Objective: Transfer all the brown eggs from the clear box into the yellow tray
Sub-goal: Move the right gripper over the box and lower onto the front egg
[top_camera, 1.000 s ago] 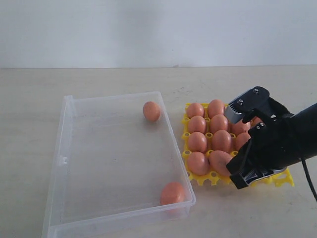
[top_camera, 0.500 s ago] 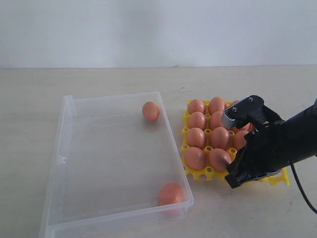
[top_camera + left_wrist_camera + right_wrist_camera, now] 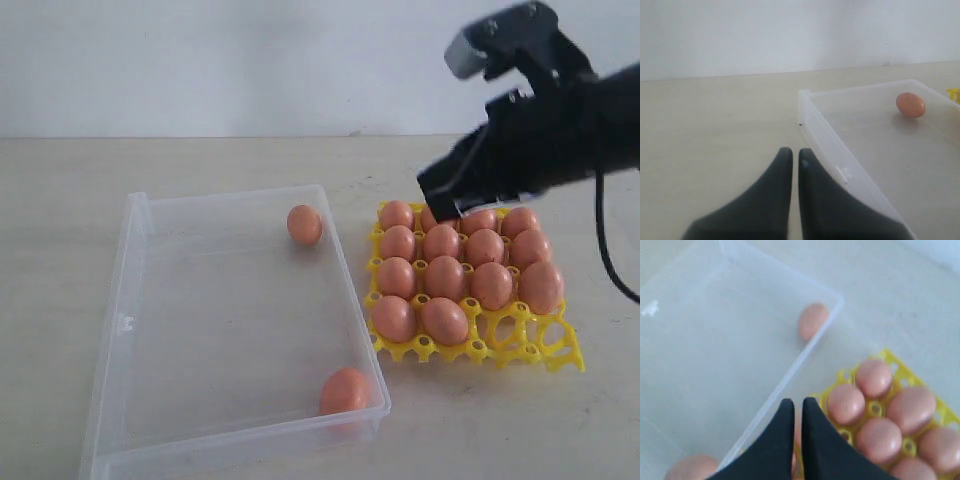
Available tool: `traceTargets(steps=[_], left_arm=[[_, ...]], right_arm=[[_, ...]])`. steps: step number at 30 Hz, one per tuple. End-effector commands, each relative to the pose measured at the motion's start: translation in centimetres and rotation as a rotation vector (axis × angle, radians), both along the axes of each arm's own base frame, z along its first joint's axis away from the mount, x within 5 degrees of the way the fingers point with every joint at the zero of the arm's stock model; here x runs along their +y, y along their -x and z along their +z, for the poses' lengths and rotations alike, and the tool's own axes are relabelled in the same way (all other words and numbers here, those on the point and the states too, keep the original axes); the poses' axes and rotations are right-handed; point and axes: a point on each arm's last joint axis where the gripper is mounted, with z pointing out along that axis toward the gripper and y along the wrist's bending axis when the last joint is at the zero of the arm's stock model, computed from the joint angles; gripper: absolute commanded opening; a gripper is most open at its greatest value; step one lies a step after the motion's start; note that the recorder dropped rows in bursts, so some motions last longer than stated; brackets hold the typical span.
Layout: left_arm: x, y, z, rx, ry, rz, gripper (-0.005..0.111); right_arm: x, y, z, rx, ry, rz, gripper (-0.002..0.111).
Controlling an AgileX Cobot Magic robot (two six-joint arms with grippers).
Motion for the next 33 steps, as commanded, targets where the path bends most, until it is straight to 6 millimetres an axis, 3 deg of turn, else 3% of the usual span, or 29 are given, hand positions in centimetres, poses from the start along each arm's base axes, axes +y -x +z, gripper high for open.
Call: traceTargets(steps=[1,4,5,7,10,11,14,16,27,33], left_arm=[[0.0,0.0,-0.1,-0.005,-0.002,-0.004,0.004],[0.0,0.0,-0.1,-0.005,-0.002,-0.004,0.004],[0.0,0.0,-0.1,-0.005,-0.002,-0.004,0.004],[0.0,0.0,-0.1,-0.005,-0.002,-0.004,0.004],[0.0,0.0,-0.1,-0.005,-0.002,-0.004,0.004],[0.0,0.0,-0.1,-0.005,-0.002,-0.004,0.004],[0.0,0.0,-0.1,-0.005,-0.002,-0.004,0.004],[0.0,0.0,-0.1,-0.005,-0.002,-0.004,0.004],[0.0,0.0,-0.1,-0.005,-0.002,-0.004,0.004],[0.0,0.0,-0.1,-0.005,-0.002,-0.004,0.004]], right_arm=[[3.7,-2.7,0.0,0.115,0.147,0.14,0.0],[8.4,-5.9,-5.3,0.183,0.42,0.242,0.0],[10.0,-6.5,-6.4,0.215,0.418,0.21,0.0],[13.0,-7.8,-7.6,0.232,0.368,0.144,0.0],[16.4,-9.6,-7.1,0.107,0.246,0.094,0.001],[16.8,-10.1,-7.1,0.082,0.218,0.079,0.006],[17.2,-10.6,-7.9,0.075,0.207,0.071,0.04],[17.2,-10.8,-8.4,0.084,0.205,0.064,0.052],[17.5,-12.1,-10.9,0.106,0.083,-0.124,0.054],[17.5,-12.3,-10.6,0.092,0.06,-0.155,0.054]])
